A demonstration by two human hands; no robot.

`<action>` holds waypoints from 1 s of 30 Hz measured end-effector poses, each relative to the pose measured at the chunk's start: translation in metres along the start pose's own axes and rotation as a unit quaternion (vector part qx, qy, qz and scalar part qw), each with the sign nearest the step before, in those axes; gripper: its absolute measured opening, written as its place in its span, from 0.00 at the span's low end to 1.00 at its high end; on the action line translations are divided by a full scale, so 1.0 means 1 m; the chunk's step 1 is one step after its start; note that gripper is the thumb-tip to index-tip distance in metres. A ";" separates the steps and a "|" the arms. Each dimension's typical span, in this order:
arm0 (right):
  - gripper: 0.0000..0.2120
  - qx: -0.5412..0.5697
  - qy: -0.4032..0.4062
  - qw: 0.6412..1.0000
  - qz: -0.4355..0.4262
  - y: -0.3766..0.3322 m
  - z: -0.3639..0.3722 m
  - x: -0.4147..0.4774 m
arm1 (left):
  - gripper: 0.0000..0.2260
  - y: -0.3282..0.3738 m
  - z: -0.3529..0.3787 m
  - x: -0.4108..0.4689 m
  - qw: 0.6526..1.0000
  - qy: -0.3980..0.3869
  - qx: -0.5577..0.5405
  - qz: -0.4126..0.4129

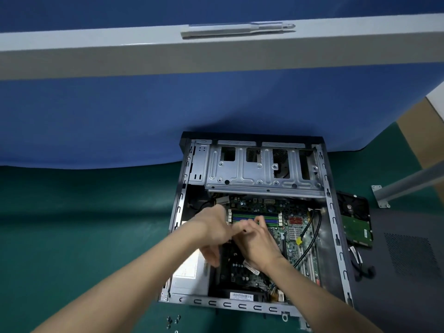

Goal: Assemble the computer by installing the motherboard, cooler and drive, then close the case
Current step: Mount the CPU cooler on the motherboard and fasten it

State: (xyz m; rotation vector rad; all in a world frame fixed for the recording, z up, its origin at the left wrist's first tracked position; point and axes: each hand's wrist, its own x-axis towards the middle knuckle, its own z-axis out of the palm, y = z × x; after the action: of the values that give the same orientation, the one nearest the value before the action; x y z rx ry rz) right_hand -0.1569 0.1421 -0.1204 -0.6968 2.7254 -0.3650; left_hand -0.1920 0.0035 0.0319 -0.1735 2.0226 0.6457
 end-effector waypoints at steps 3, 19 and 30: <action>0.10 -0.008 0.021 1.000 -0.005 0.000 0.002 0.002 | 0.10 0.000 0.006 0.003 0.986 0.069 0.149 0.007; 0.37 -0.013 -0.011 1.000 -0.006 0.007 0.000 -0.009 | 0.08 -0.033 0.012 -0.012 0.837 0.195 0.489 0.148; 0.47 0.107 -0.073 0.991 0.015 0.009 -0.011 -0.015 | 0.10 -0.052 0.035 -0.012 0.884 0.191 0.405 0.138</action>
State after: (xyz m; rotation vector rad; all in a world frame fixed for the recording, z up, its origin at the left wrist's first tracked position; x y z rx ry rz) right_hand -0.1523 0.1593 -0.1097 -0.5976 2.5085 -0.5660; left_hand -0.1391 -0.0245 0.0086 0.5327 2.5536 -0.1321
